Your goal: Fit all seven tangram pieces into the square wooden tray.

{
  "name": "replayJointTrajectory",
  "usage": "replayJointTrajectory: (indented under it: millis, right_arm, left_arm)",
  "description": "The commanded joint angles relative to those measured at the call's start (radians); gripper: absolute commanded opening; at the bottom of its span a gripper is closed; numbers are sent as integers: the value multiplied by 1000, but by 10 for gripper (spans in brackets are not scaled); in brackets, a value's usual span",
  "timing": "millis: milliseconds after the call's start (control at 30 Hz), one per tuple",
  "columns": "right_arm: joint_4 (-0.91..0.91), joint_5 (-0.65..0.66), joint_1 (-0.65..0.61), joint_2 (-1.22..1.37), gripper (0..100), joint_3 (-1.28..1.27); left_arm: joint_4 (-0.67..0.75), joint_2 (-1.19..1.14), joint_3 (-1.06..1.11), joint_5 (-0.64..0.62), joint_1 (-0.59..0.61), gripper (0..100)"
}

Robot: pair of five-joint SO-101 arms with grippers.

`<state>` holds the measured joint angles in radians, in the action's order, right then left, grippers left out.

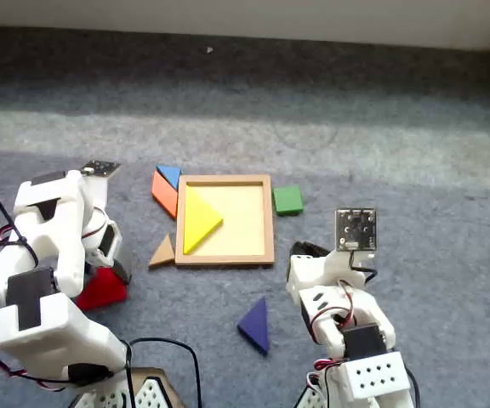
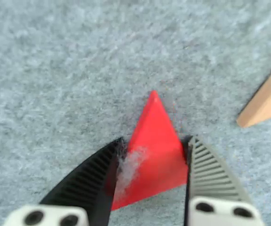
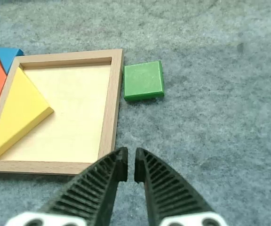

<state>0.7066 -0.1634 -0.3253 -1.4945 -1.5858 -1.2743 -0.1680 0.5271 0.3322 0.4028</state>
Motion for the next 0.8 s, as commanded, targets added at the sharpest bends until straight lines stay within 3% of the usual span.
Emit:
replayJointTrajectory:
  millis: [0,167,433,600,767]
  right_arm:
    - [-24,9,10,-12,44,2]
    - [-24,9,10,-12,44,2]
    - [-24,9,10,-12,44,2]
    - [-24,9,10,-12,44,2]
    - [-24,9,10,-12,44,2]
  left_arm:
    - [35,4,-5,9,5,150]
    - [2,50,-33,9,5,216]
    - [-95,403,84,38,-27,236]
    - [-49,526,259,107,-24,236]
    - [100,495,367,166,28,236]
